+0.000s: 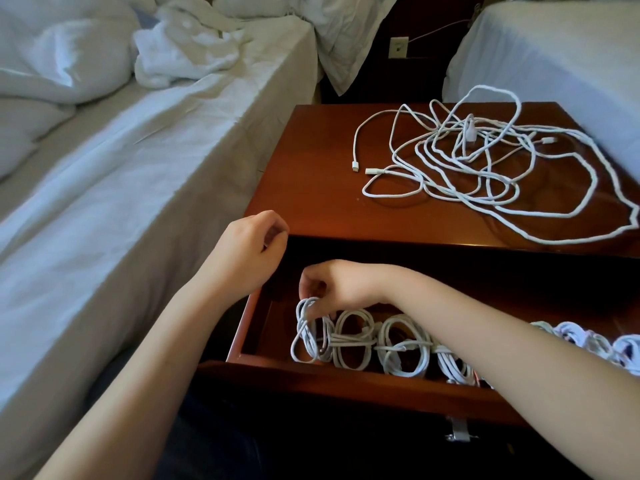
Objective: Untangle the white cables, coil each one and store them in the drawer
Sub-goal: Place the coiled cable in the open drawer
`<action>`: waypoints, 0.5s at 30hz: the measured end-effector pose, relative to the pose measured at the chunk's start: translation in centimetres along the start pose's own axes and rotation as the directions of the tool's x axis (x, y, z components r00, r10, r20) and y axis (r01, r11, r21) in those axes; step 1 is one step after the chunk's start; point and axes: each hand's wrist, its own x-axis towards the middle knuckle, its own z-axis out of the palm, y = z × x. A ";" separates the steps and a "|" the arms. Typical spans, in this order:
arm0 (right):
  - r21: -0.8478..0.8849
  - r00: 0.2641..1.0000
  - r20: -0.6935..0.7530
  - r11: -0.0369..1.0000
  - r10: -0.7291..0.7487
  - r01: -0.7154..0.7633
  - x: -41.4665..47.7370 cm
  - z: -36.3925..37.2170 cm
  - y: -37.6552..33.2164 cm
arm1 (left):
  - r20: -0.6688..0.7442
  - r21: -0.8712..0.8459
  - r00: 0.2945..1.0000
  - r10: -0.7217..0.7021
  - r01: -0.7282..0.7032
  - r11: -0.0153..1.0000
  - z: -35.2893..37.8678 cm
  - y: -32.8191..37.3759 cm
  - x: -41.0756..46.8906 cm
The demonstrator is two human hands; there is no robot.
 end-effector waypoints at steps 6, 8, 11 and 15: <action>0.206 0.973 -0.219 0.971 -0.079 0.125 -1.6 -2.1 -0.9 | -0.071 -0.145 0.988 -0.140 0.129 0.981 0.2 0.2 0.5; 0.256 0.941 -0.318 0.945 -0.119 0.206 -2.7 -3.4 -1.4 | -0.035 -0.270 0.983 -0.179 0.164 0.949 0.3 0.9 0.9; 0.313 0.883 -0.448 0.901 -0.139 0.301 -4.3 -5.1 -1.3 | 0.124 -0.488 0.986 -0.115 0.161 0.858 0.3 2.5 1.3; 0.433 0.811 -0.583 0.823 -0.057 0.368 -5.4 -6.5 0.1 | 0.295 -0.537 0.954 0.049 0.123 0.835 1.1 3.7 2.0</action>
